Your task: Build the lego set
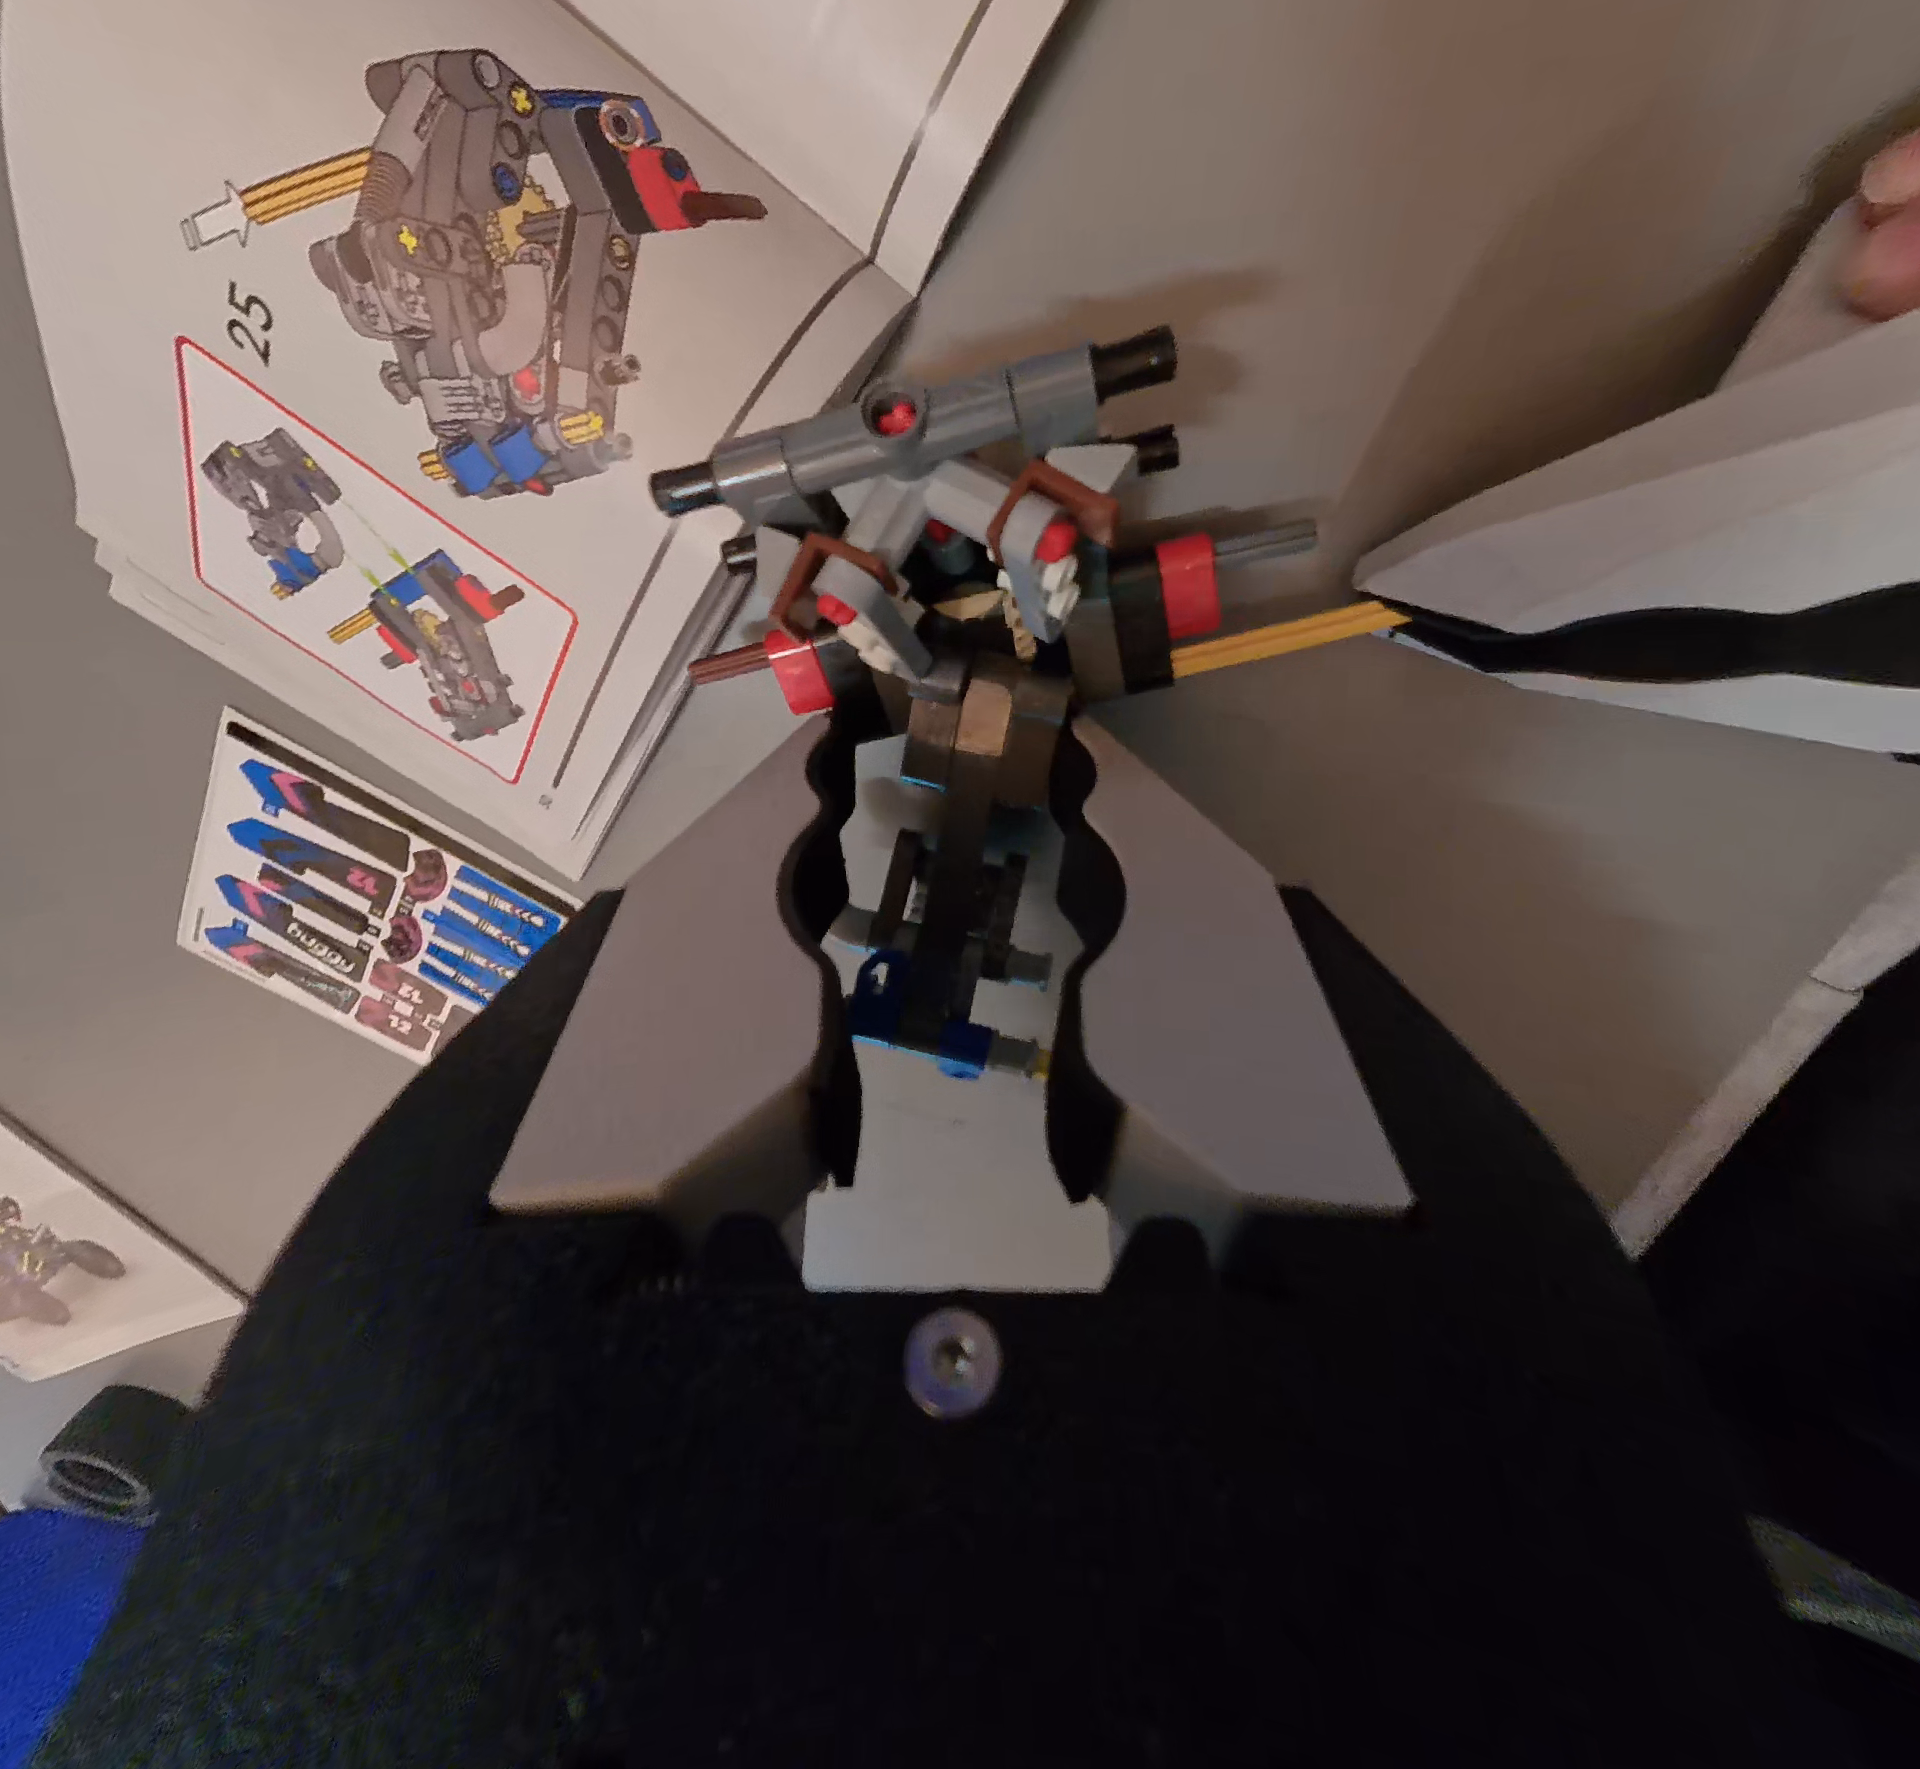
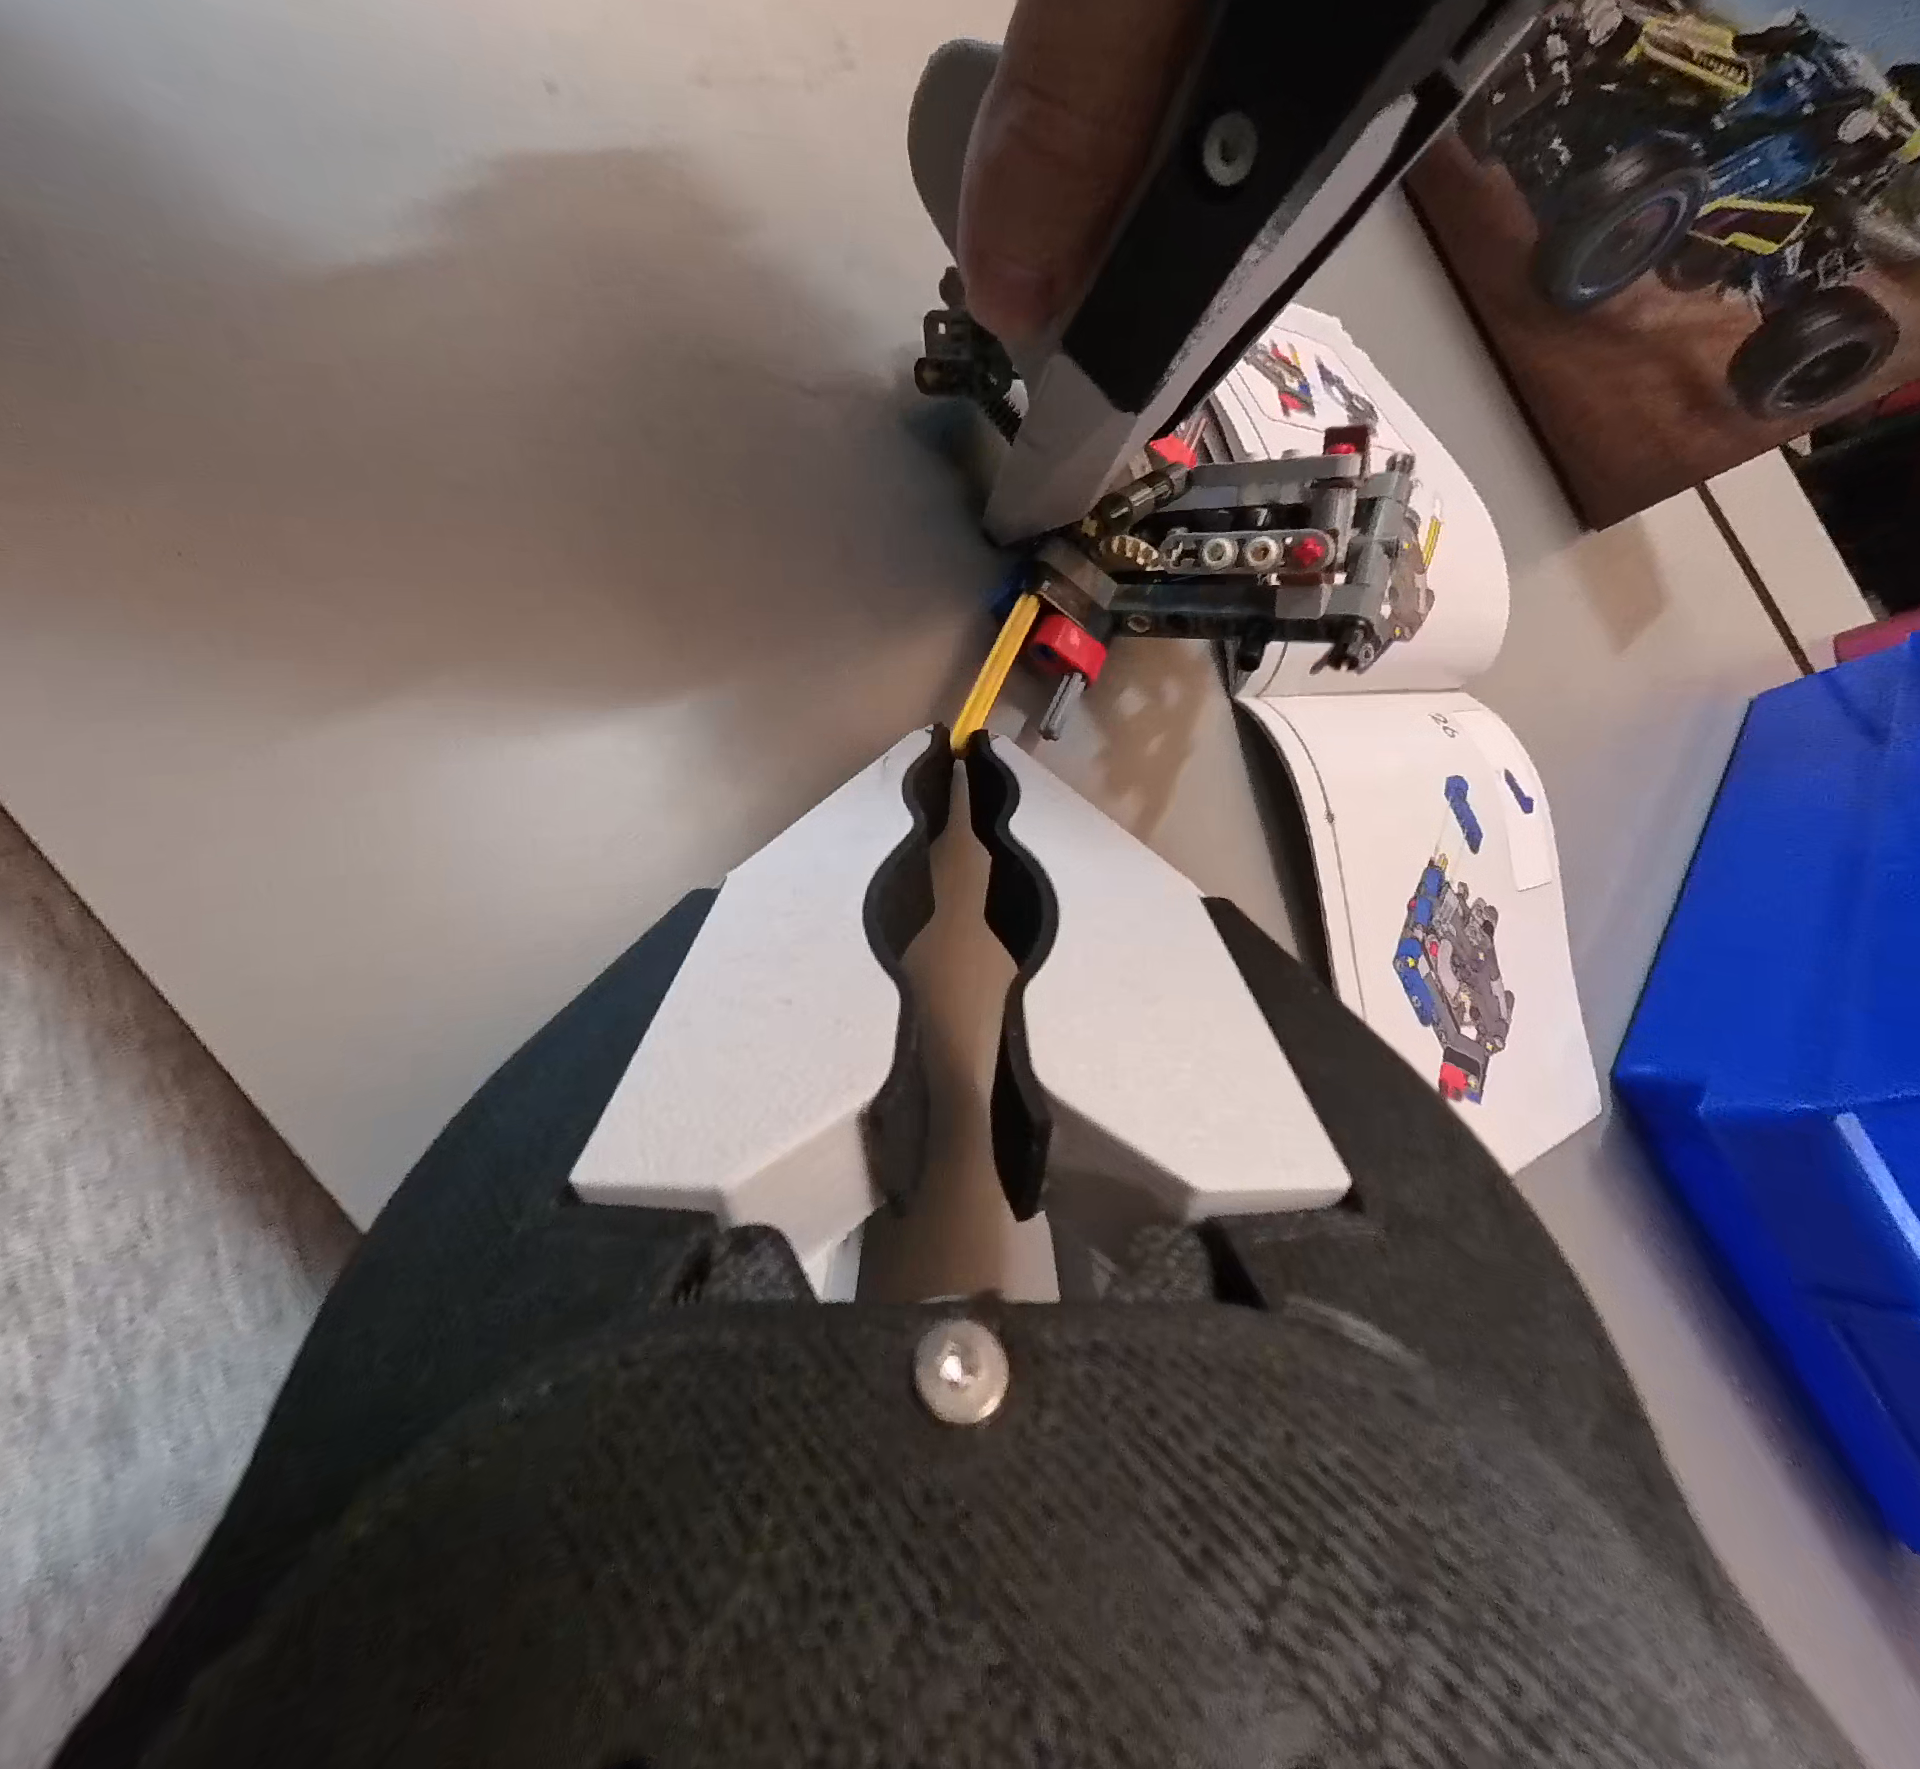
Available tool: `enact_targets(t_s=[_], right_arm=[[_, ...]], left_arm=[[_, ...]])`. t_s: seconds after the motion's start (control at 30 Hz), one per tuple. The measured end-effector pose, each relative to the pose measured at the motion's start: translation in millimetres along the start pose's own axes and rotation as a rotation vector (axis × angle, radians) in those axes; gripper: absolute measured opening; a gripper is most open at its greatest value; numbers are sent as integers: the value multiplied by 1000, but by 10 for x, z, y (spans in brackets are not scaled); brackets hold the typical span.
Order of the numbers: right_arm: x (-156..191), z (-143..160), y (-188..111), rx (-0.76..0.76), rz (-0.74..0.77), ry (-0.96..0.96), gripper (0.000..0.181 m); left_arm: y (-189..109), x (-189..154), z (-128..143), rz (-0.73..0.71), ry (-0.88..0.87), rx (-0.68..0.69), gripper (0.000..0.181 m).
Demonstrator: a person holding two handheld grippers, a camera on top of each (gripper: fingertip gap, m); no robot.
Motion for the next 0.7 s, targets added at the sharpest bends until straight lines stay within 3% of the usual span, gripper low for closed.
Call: enact_targets(t_s=[0.7], right_arm=[[22,-31,31,-20,50,-80,1]], left_arm=[[0,29,10,5,-10,0,35]])
Point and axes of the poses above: each gripper's, where its closed fingertips meet, y out along the fingers, z out of its underside, x = y × z across the jaws, the point moved 6 cm from there along -y, back along the fingers, and after that the axes turned 5 degrees about z, right-handed, at the moved point
